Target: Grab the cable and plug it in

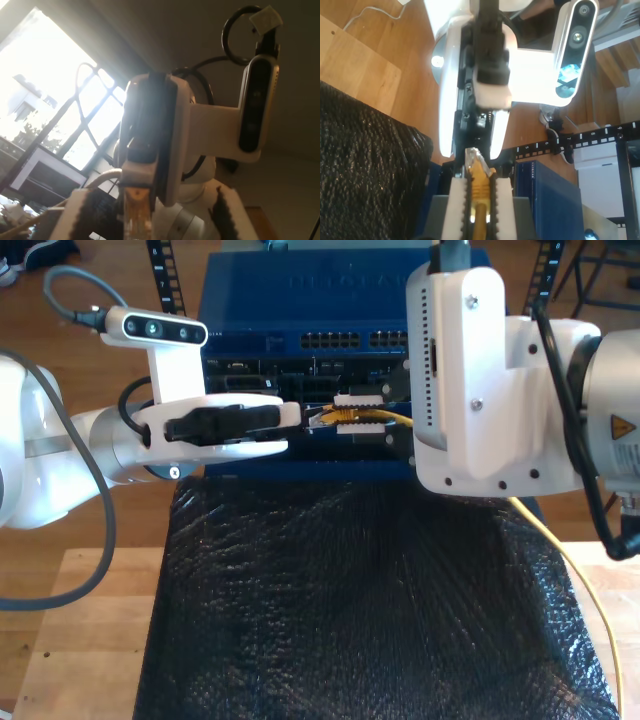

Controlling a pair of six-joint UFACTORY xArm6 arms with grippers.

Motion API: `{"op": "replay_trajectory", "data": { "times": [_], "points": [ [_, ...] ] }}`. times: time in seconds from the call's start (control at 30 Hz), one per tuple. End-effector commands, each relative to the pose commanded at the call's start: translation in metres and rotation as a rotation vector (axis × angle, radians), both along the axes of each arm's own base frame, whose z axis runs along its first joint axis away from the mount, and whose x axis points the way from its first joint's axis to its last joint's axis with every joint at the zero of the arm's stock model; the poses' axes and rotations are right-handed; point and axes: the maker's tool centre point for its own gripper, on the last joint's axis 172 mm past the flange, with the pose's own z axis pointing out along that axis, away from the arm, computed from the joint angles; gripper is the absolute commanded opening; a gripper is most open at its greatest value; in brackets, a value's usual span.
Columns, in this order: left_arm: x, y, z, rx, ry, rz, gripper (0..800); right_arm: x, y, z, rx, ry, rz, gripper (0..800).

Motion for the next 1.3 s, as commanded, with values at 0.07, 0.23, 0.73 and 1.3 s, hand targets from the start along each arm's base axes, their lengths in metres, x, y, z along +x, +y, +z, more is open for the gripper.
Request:
{"op": "replay_trajectory", "data": {
  "times": [0.07, 0.23, 0.73, 1.3],
  "points": [
    [0.000, 0.000, 0.001, 0.003, 0.000, 0.001, 687, 0.001, 0.001, -0.001, -0.002, 0.003, 0.000, 1],
    [0.005, -0.001, -0.001, 0.018, -0.004, 0.018, 794, 0.003, 0.003, 0.004, 0.014, 0.020, -0.012, 0],
    [0.053, 0.027, -0.002, 0.258, -0.175, 0.190, 798, 0.051, -0.022, -0.031, -0.013, 0.126, -0.144, 0],
    [0.045, 0.091, -0.059, 0.693, -0.356, 0.213, 798, 0.092, -0.115, -0.101, -0.079, 0.372, -0.347, 0]
  ]
}}
